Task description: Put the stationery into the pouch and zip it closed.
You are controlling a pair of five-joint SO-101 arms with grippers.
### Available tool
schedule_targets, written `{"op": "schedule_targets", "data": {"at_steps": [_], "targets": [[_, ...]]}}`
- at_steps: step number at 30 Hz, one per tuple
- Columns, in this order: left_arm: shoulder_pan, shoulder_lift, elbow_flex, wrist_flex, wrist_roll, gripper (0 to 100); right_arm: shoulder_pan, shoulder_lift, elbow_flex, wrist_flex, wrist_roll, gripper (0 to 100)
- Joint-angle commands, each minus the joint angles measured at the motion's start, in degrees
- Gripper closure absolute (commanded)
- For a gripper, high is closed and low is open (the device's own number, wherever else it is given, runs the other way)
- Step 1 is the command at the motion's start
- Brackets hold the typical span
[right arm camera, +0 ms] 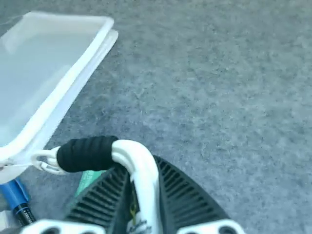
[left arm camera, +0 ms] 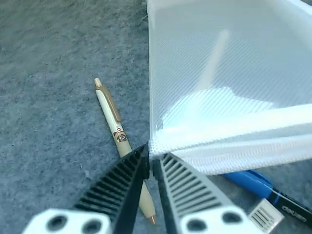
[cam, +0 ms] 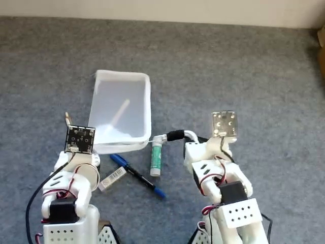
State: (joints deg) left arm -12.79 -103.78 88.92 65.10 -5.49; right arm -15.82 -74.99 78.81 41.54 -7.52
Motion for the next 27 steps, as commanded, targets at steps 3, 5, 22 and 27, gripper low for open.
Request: {"op": "schedule_targets", "data": {"at_steps": [3,5,22,27], "targets": [[-1.54,-0.66,-3.65,-1.23,0.62,99,1.71,-1.71,-4.79,-1.19,-0.88,99.4],[-1.54,-0.66,-3.65,-1.23,0.44,99,1.71,-1.71,-5.14,0.66,-0.79,99.4],[-1.45,-0.57,0.22,-5.10,0.70,77,-15.16,-1.71,-22.64,18.51,4.31,99.4],[2.07,-0.57,0.84,-6.68,0.44,77,-18.33,-1.71,-28.00,22.81,4.40,99.4]]}}
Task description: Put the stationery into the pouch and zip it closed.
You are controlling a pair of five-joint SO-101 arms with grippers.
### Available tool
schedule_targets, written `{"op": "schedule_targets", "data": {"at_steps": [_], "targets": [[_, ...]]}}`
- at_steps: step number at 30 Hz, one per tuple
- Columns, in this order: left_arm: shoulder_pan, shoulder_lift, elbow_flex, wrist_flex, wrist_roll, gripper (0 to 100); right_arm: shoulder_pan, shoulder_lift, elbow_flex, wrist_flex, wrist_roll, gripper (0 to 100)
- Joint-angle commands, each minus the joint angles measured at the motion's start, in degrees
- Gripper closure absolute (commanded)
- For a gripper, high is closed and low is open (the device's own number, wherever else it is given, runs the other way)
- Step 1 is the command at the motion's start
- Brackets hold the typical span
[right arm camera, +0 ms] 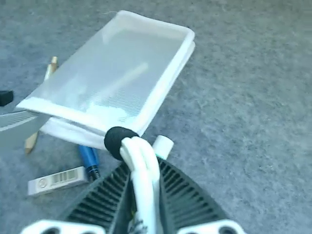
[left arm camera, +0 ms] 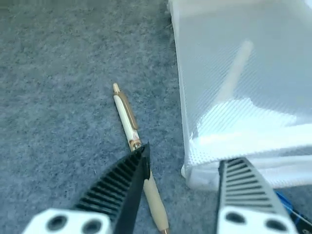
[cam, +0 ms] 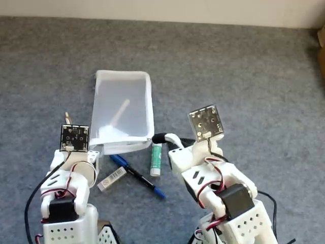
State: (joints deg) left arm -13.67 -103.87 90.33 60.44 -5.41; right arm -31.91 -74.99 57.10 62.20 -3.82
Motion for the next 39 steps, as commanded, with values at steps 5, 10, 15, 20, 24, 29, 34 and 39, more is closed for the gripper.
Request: {"op": "schedule_targets", "data": {"at_steps": [5,10,15,20,24,29,34,39], "targets": [[4.79,-0.48,-0.31,-4.13,0.26,77,-3.21,-1.71,-11.56,7.60,0.70,99.4],[4.79,-0.48,2.86,-8.26,0.26,80,-3.21,-1.71,-14.11,10.95,0.97,99.4],[4.88,-0.48,1.80,-8.26,0.26,94,-3.21,-1.71,-14.02,10.59,3.96,99.1],[4.97,-0.40,-3.12,-4.13,0.35,99,-2.86,-1.71,-13.93,11.12,3.43,85.4],[4.97,-0.40,-6.99,0.26,0.44,99,-2.86,-1.71,-12.09,12.09,3.43,80.7],[4.97,-0.40,-10.15,5.27,0.44,99,-2.77,-1.63,-8.84,12.00,3.43,80.7],[4.62,-0.40,-13.49,7.56,0.53,99,1.10,-1.63,-7.34,12.18,3.43,80.2],[4.70,-0.40,-14.37,8.62,0.35,99,5.41,-1.36,-5.05,12.35,3.43,70.5]]}}
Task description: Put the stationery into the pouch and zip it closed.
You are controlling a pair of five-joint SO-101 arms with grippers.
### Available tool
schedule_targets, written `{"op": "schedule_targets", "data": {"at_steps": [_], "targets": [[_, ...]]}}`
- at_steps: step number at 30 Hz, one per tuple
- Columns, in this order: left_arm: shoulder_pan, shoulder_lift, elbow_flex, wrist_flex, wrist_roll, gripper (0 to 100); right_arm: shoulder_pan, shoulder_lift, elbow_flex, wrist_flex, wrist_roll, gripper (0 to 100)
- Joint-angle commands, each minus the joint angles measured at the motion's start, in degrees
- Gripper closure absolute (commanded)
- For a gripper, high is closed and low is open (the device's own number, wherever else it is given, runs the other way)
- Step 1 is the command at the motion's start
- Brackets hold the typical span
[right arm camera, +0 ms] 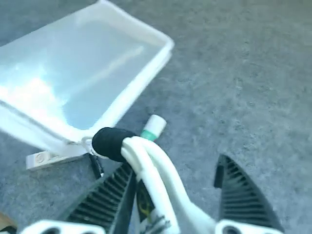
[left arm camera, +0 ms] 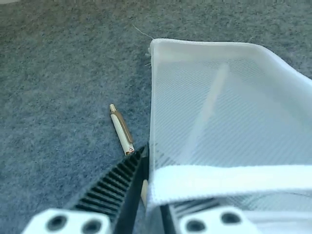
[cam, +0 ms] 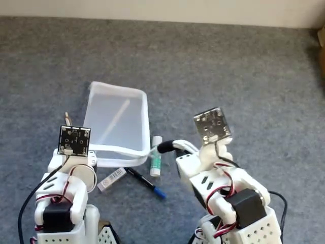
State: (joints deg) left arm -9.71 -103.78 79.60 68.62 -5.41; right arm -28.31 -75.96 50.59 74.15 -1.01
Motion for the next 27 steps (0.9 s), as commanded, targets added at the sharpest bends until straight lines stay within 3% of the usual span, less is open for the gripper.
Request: {"op": "schedule_targets", "data": {"at_steps": [1,17,27], "targets": [[0.66,-0.48,-3.56,0.44,0.18,99,1.80,-0.48,2.59,0.31,0.62,69.2],[-1.10,-0.31,-6.29,0.53,0.53,99,1.45,-0.22,4.53,6.02,0.53,68.7],[-1.19,-0.31,-10.42,4.31,0.26,99,-13.93,-0.13,-5.85,14.37,-4.66,68.7]]}}
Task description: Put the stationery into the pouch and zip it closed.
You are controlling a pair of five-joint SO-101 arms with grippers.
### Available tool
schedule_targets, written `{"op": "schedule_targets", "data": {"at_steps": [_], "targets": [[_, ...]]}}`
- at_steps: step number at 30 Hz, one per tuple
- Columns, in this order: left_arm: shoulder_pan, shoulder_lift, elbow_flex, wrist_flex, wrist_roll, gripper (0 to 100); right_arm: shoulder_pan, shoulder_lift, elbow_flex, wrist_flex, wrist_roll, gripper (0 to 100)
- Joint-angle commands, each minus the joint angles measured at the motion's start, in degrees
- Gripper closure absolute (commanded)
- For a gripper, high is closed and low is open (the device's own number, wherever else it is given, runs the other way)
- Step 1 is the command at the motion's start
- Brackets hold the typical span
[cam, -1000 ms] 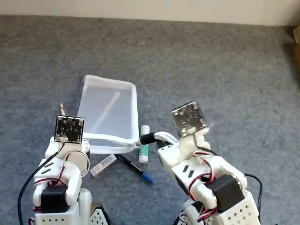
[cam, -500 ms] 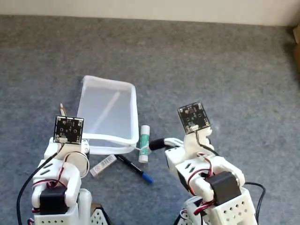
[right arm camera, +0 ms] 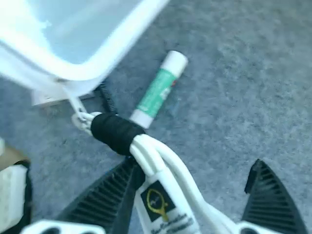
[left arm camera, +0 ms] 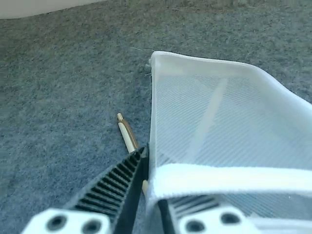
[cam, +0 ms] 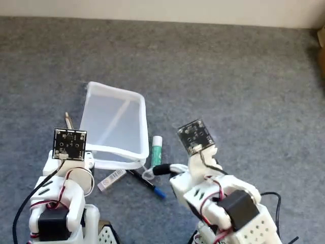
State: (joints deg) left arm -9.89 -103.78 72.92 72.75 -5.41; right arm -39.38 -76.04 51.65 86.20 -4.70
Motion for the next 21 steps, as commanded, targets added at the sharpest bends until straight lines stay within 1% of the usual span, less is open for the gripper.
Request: {"op": "schedule_targets", "data": {"at_steps": [1,6,12,17,21], "targets": [[-1.01,-0.22,-3.74,0.18,0.26,99,-3.12,0.04,-8.13,3.03,-0.97,67.6],[-1.01,2.77,-5.05,0.00,0.26,99,-3.21,7.16,-12.35,7.16,-0.97,56.5],[-1.01,16.57,-13.41,0.00,0.18,99,-3.03,15.52,-19.03,7.52,-0.97,56.2],[-1.10,28.70,-21.58,0.44,0.35,99,-2.95,16.40,-23.60,7.78,-0.97,56.3],[-1.10,35.47,-26.42,0.97,0.53,99,-2.86,16.48,-24.75,7.69,-0.97,56.3]]}}
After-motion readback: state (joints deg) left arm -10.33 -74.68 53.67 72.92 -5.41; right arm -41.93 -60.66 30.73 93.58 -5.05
